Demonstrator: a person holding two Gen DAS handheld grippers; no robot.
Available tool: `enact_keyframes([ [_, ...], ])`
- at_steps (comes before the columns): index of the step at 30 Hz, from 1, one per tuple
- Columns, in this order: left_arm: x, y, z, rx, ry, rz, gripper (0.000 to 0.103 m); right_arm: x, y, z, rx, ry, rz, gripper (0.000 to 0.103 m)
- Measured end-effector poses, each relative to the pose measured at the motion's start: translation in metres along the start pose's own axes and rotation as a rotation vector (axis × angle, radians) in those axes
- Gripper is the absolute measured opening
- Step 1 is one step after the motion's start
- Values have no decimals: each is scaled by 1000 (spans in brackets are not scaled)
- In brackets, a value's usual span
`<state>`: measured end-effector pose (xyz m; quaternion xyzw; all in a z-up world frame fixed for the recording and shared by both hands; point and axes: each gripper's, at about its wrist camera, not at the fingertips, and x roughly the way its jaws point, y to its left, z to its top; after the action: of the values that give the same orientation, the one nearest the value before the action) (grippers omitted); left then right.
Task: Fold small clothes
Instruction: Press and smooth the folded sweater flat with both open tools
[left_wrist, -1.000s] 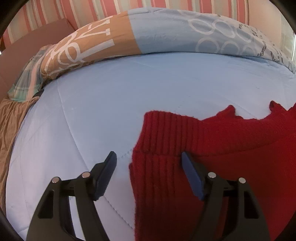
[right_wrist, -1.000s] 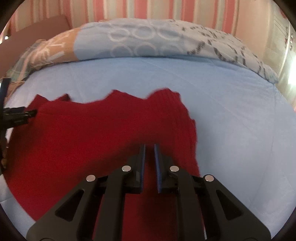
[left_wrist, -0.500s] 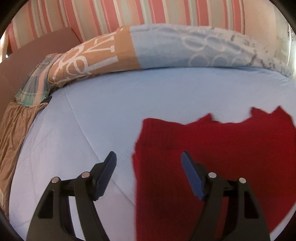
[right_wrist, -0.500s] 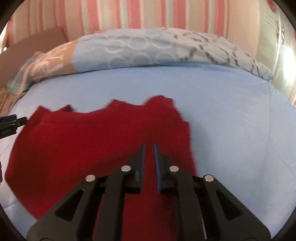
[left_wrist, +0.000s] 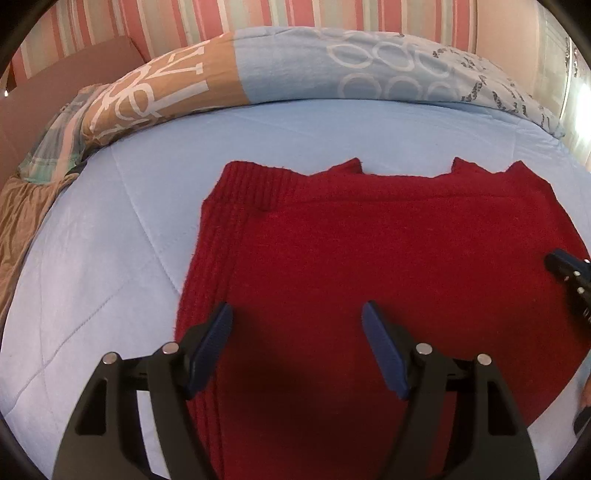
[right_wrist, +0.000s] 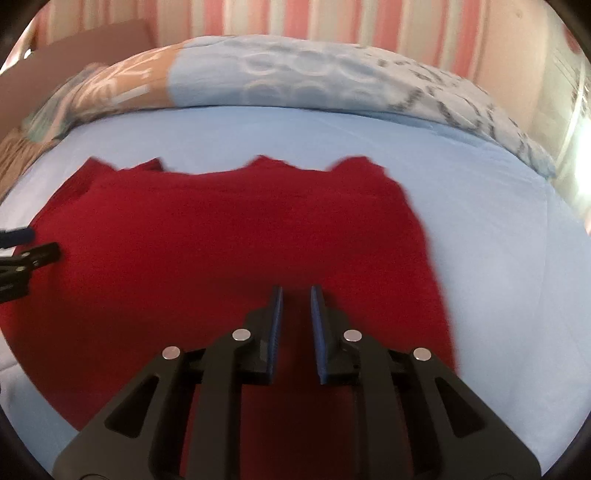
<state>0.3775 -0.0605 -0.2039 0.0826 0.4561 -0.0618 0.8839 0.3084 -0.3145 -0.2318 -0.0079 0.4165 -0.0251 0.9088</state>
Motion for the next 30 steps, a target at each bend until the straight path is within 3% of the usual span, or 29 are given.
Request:
enact_keyframes([
  [2, 0, 2, -1, -11, 4, 1, 74, 1, -15, -2, 28, 3, -4, 5],
  [11, 0, 1, -3, -1, 12, 10, 74, 2, -20, -8, 44, -9, 10, 5],
  [14, -7, 2, -2, -7, 12, 2, 74, -11, -13, -6, 8, -26, 14, 10],
  [16, -21, 3, -2, -16, -10, -3, 74, -30, -10, -7, 3, -81, 44, 33],
  [17, -27, 3, -3, -20, -20, -10, 74, -44, -9, -9, 6, -118, 58, 38],
  [20, -49, 4, -11, -40, -39, -30, 79, -76, -9, -19, 31, -159, 66, 45],
  [25, -72, -7, -36, -28, -32, -44, 80, -105, -10, -48, 32, -143, 29, 65],
  [30, -73, -24, -51, -27, 11, -75, 83, -113, -31, -80, 99, -58, 21, 75],
])
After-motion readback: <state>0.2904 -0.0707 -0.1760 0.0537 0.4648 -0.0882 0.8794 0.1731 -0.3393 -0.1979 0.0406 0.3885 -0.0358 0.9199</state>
